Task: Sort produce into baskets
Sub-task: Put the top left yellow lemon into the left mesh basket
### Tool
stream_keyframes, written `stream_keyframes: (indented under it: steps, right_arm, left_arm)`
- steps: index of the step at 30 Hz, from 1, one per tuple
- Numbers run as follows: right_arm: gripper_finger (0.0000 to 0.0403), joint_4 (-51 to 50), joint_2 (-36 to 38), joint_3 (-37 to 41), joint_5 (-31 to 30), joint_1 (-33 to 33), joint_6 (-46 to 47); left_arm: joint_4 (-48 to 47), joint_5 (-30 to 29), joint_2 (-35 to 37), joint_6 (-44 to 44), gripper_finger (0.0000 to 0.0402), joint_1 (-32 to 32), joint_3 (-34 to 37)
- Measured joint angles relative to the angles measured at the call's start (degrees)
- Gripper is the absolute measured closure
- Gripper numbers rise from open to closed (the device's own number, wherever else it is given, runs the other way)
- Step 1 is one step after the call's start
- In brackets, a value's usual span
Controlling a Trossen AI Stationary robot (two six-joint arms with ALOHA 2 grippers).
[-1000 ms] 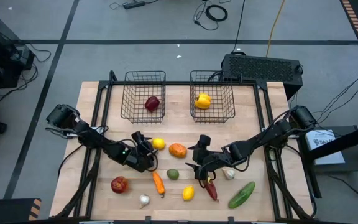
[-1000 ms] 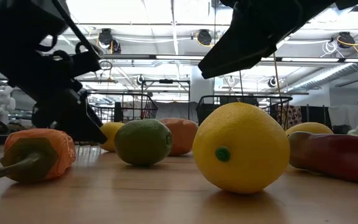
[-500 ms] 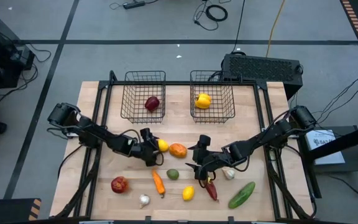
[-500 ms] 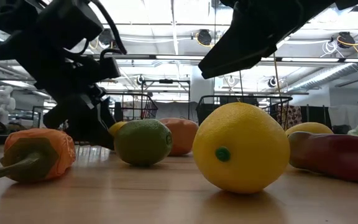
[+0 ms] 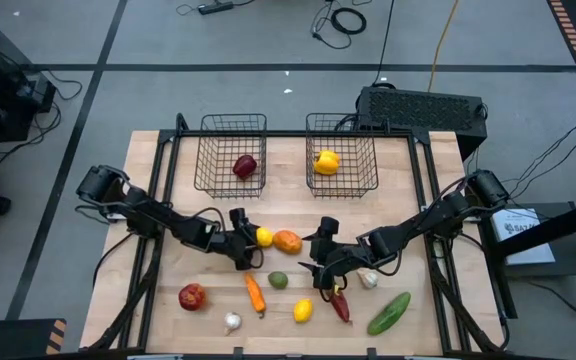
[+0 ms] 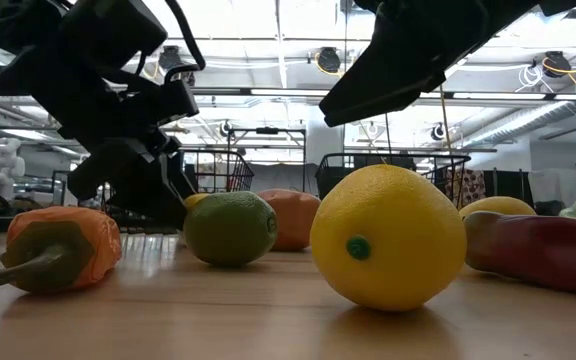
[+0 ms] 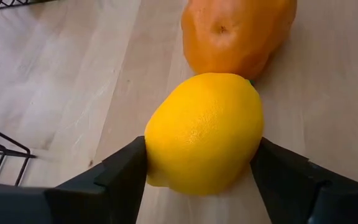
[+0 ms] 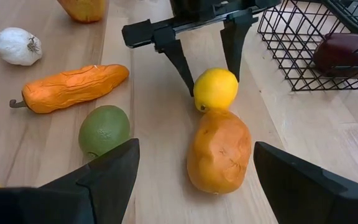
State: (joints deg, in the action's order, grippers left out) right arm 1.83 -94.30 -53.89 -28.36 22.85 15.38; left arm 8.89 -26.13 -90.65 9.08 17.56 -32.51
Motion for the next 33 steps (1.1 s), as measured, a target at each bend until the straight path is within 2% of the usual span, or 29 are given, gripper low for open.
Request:
stream_keyframes:
  steps: [4,9,13,17,21,25,29,33]
  right_arm:
    - [0.0096,0.0,0.0,0.0,0.0,0.0,0.0]
    - [0.0096,-0.3,0.0,0.0,0.0,0.0,0.0]
    - [0.0096,-0.3,0.0,0.0,0.0,0.0,0.0]
    - [0.0096,-0.3,0.0,0.0,0.0,0.0,0.0]
    - [0.0096,-0.3,0.0,0.0,0.0,0.0,0.0]
    - [0.0096,-0.2,0.0,0.0,0.0,0.0,0.0]
    - [0.0096,-0.2,0.0,0.0,0.0,0.0,0.0]
    - [0.0096,-0.2,0.0,0.0,0.0,0.0,0.0]
  left_arm:
    - [-1.3,-0.2,2.7,-0.5,0.0143,1.0,-1.4]
    - [-6.8,-1.4,11.6,-4.1,0.0144,1.5,-4.7]
    - [-12.8,-9.8,20.4,-10.2,0.0144,1.1,-6.9]
    - [-13.0,-19.9,28.5,-19.7,0.0141,-1.1,-7.0]
    - [-12.3,-23.9,34.9,-28.3,0.0134,-7.2,-7.0]
    - [-12.3,-20.5,38.2,-30.9,0.0133,-17.7,-7.0]
    - [-12.8,-9.7,37.8,-29.2,0.0132,-29.6,-7.0]
    - [-14.6,0.0,34.1,-26.3,0.0132,-40.4,-7.0]
